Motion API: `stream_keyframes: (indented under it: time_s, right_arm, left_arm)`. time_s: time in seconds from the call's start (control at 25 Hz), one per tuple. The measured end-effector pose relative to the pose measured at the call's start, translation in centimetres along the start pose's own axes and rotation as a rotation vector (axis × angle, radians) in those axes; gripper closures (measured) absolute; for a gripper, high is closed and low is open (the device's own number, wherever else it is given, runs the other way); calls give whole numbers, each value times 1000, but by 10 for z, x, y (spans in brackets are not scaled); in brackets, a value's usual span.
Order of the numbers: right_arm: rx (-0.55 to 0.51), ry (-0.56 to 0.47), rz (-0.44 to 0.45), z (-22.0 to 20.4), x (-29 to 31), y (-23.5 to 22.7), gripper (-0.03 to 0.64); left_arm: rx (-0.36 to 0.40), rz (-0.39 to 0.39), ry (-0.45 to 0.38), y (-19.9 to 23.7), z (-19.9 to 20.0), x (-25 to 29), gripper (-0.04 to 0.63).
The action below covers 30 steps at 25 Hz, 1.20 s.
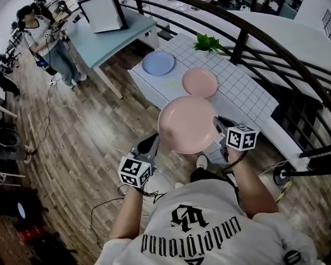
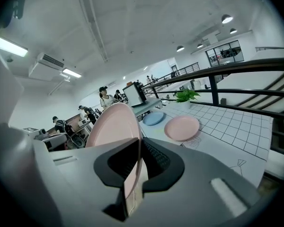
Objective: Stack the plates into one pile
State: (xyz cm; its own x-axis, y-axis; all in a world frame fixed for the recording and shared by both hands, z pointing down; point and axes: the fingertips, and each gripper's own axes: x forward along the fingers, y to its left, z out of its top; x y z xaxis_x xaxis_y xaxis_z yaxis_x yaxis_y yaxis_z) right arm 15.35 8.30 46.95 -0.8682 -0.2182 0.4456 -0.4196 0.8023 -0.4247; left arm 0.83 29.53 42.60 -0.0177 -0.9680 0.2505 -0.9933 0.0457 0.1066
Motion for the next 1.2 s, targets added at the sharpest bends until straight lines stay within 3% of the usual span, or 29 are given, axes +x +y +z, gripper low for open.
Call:
stream_keyframes:
  time_s: [0.32, 0.68, 1.2]
  right_arm:
    - [-17, 25, 25, 12, 32, -7, 591]
    - [-3, 26, -6, 52, 75, -59, 589]
    - [42, -3, -59, 106, 97, -140, 588]
  left_arm:
    - [17, 26, 12, 20, -1, 16, 546]
    - [-33, -38, 11, 47, 18, 86, 546]
    - [-46, -17, 9, 108, 60, 188, 546]
